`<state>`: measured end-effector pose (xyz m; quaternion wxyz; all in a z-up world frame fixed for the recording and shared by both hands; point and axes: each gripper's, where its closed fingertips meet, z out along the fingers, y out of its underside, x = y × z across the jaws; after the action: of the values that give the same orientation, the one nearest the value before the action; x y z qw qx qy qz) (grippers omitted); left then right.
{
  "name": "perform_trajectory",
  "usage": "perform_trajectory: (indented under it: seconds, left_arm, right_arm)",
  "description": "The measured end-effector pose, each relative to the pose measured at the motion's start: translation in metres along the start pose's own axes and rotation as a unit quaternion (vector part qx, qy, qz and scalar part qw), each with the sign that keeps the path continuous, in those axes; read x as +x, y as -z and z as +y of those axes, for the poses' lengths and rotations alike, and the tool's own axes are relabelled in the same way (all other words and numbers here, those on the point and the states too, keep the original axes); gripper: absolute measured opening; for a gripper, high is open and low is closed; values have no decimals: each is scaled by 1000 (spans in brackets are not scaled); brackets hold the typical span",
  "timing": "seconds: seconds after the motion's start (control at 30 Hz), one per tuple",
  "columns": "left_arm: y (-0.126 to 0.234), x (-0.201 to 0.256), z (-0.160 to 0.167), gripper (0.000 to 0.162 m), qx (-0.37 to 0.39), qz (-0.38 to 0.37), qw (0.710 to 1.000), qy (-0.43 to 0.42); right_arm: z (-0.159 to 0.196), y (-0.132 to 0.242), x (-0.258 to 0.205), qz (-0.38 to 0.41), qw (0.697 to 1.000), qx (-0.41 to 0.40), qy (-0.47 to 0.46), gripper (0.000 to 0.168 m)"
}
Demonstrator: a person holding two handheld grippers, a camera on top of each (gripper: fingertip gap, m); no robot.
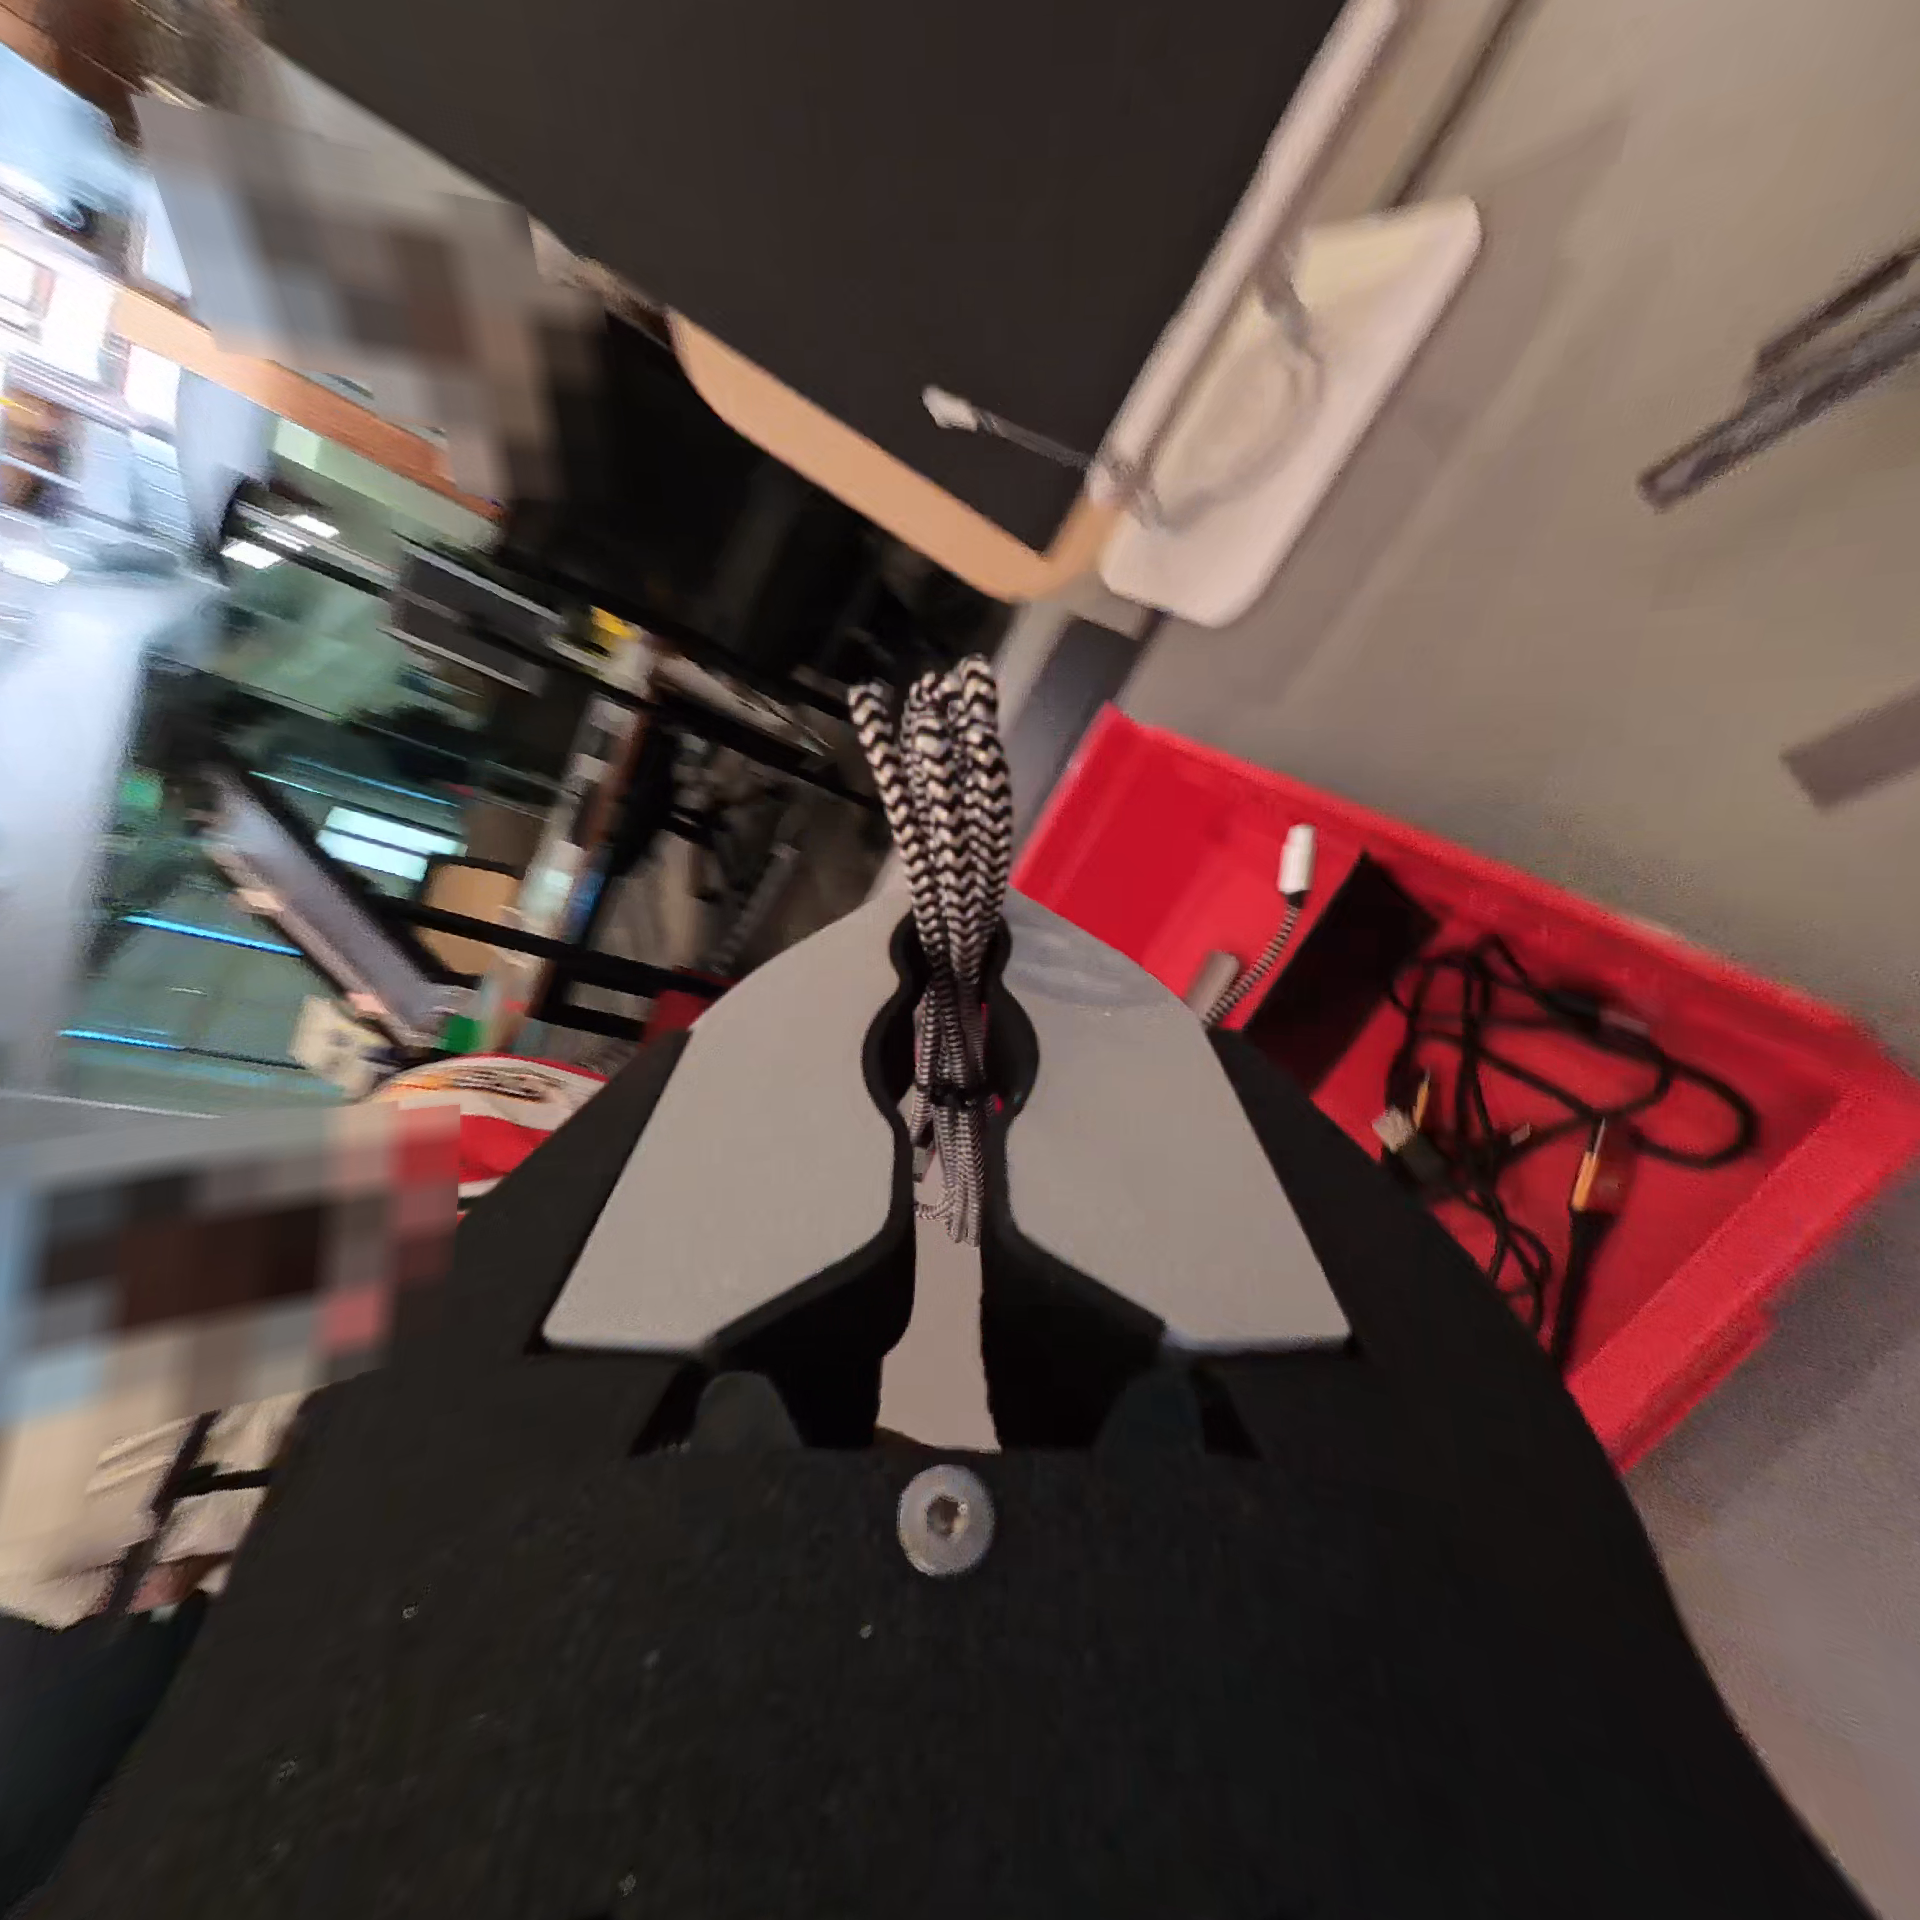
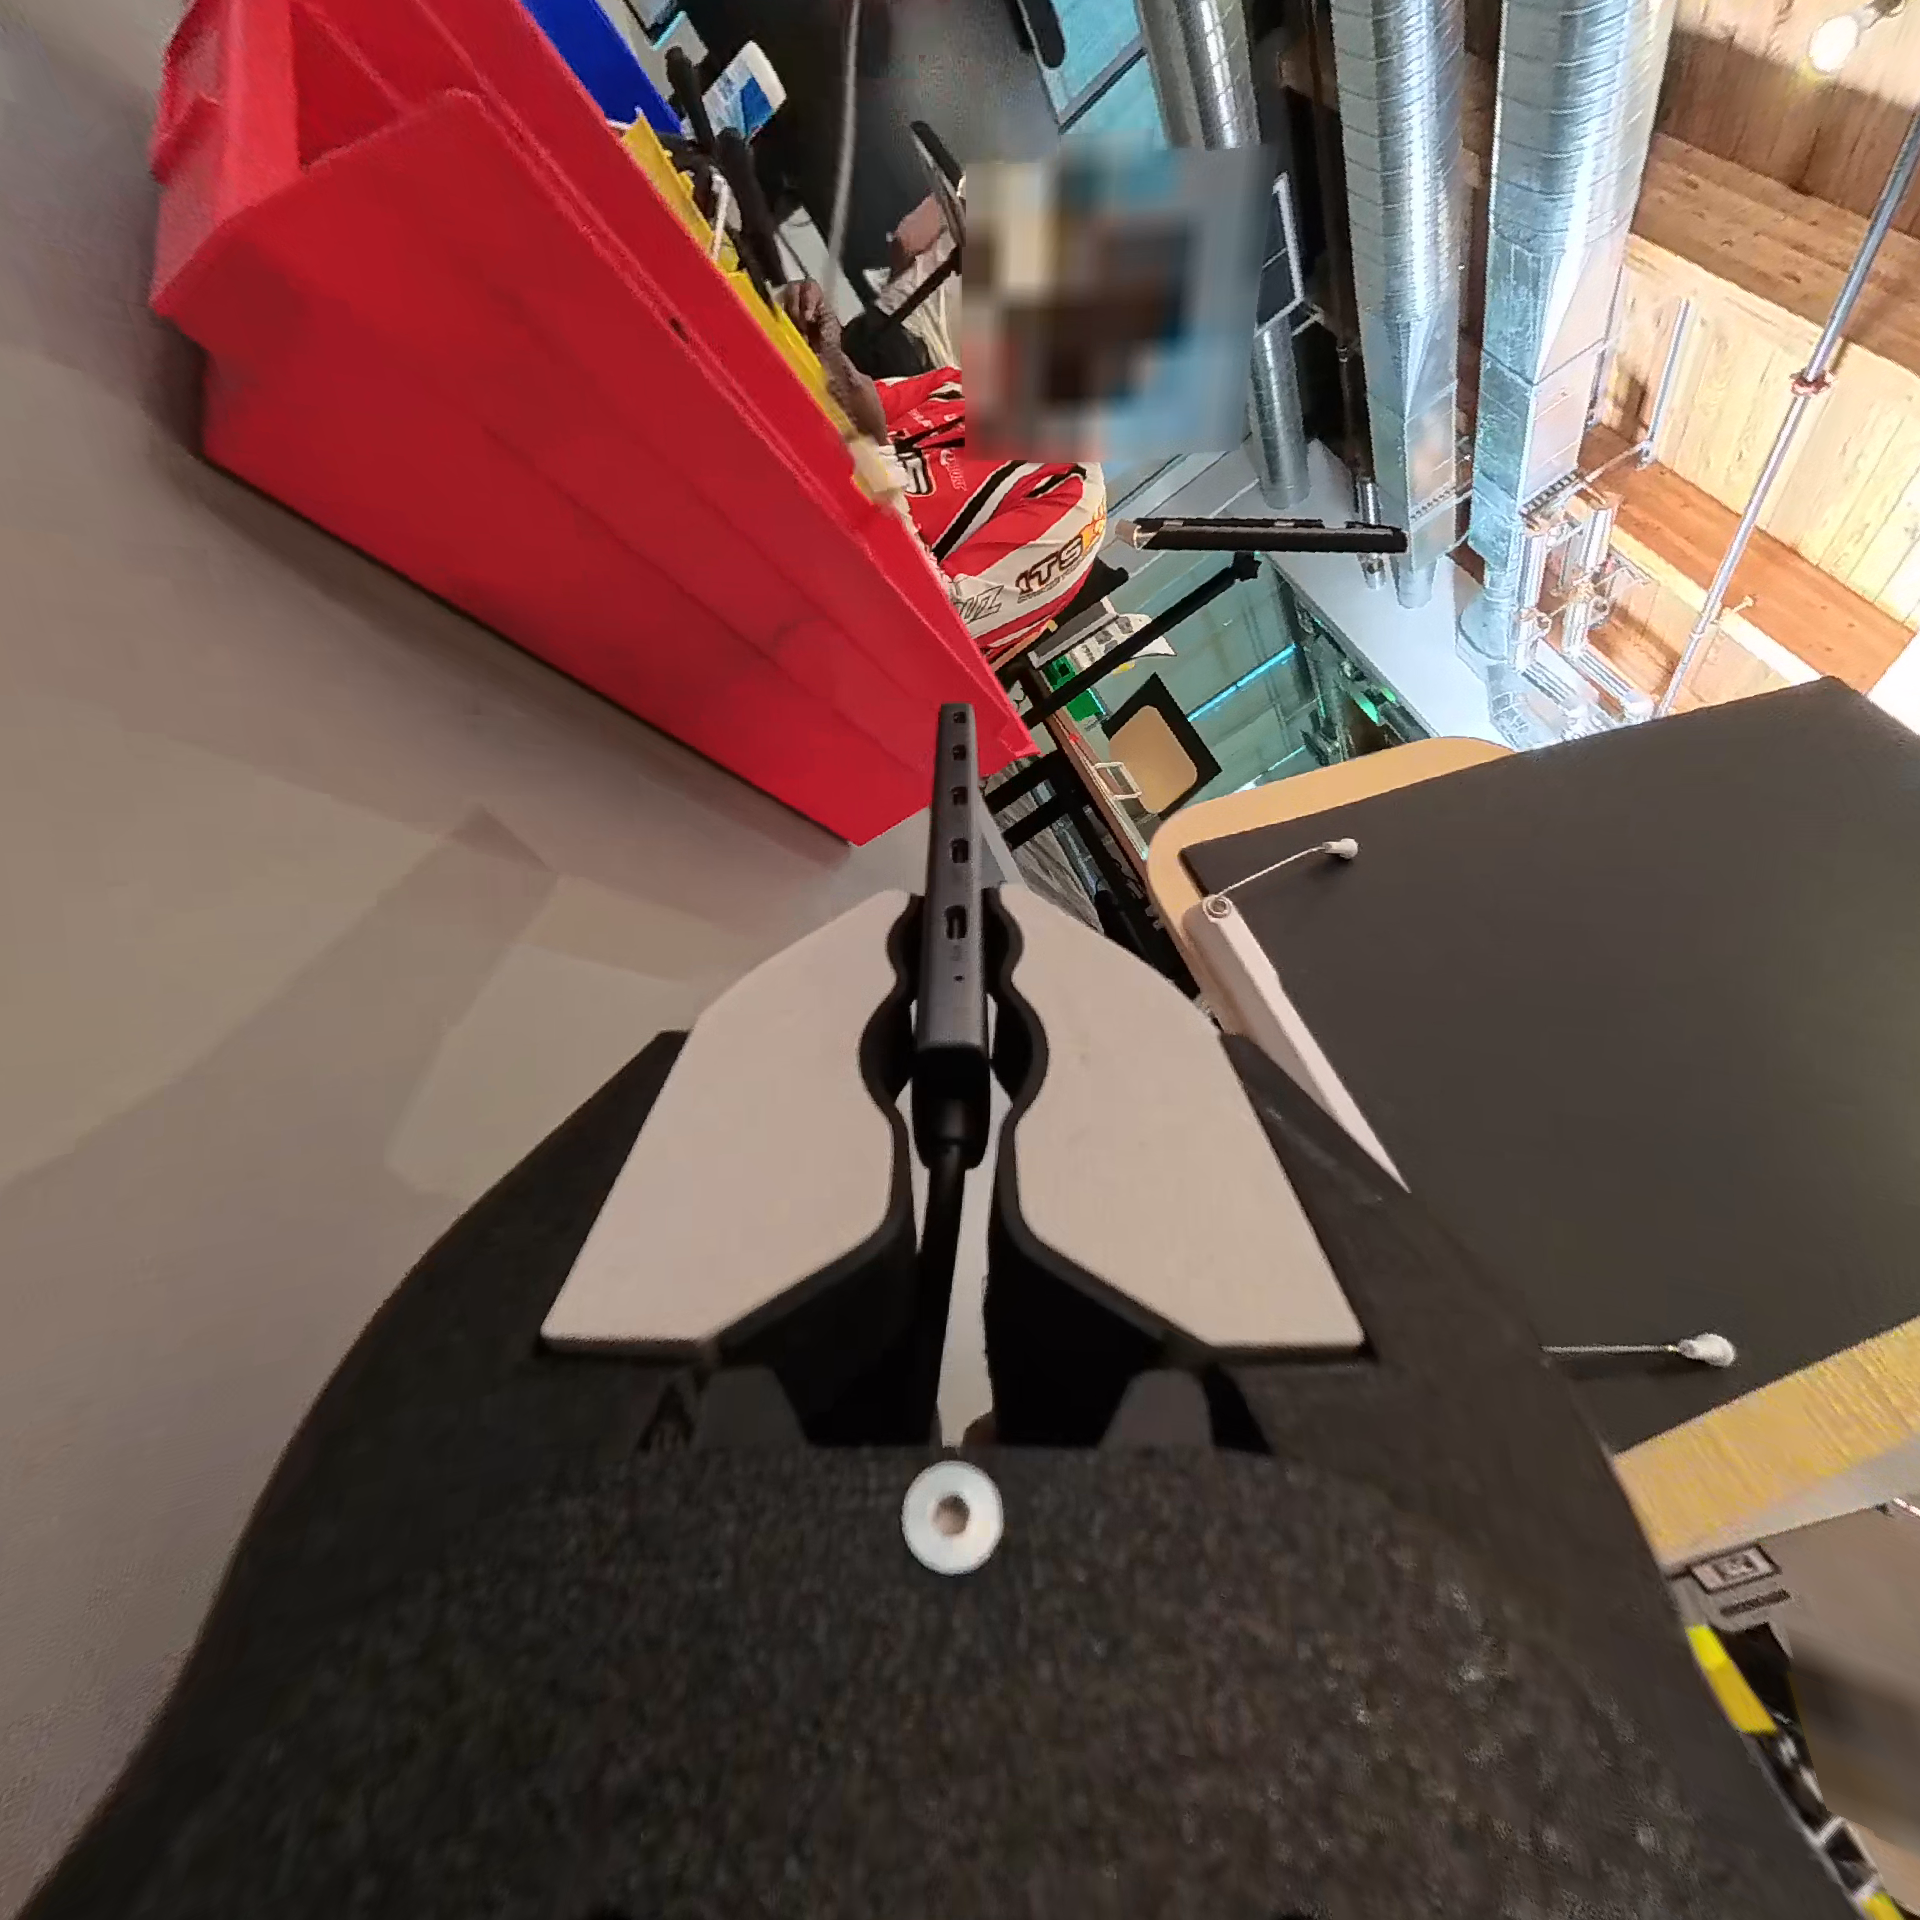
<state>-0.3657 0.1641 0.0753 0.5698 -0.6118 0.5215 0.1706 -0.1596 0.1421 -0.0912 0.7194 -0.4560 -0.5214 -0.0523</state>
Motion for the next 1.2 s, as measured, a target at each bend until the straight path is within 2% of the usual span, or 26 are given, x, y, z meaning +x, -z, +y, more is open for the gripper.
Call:
perform_trajectory:
  seconds: [0.07,0.1,0.17,0.3,0.37,0.43,0.53,0.67,0.73,0.8,0.9,1.0,1.03,1.13,1.2]
  left_arm:
    - [33,23,-34,8,39,-31,999,6]
    - [45,49,-47,7,54,-25,998,23]
    - [55,125,-61,7,53,35,997,50]
    - [46,270,-50,7,1,129,990,59]
    - [38,312,-49,9,-19,152,987,43]
    - [33,333,-49,10,-48,168,985,7]
    - [30,350,-60,11,-67,216,972,54]
    - [22,368,-78,18,-96,287,933,195]
    - [21,366,-83,33,-90,319,905,266]
    - [18,352,-79,43,-84,326,884,324]
    - [2,315,-53,43,-89,277,871,395]
    - [-20,296,-30,38,-97,234,874,414]
    - [-22,294,-34,39,-81,244,870,422]
    - [6,302,-79,40,13,367,823,434]
    - [21,295,-87,41,36,376,823,424]
  right_arm:
    - [0,1,5,7,1000,4,-16,9]
    - [1,2,8,11,1000,6,-24,9]
    - [0,4,16,24,999,14,-45,9]
    - [3,11,33,46,993,32,-106,9]
    - [6,12,37,51,991,30,-119,9]
    - [5,11,36,49,991,30,-117,9]
    - [2,9,30,40,994,30,-99,9]
    - [2,8,27,35,995,27,-92,9]
    - [4,9,29,37,994,26,-99,9]
    - [5,9,31,38,993,26,-109,9]
    - [7,8,32,39,992,25,-115,9]
    - [6,7,31,35,993,25,-111,9]
    - [6,7,30,35,993,25,-109,9]
    - [6,7,30,34,993,23,-108,9]
    - [7,7,31,35,993,22,-112,9]
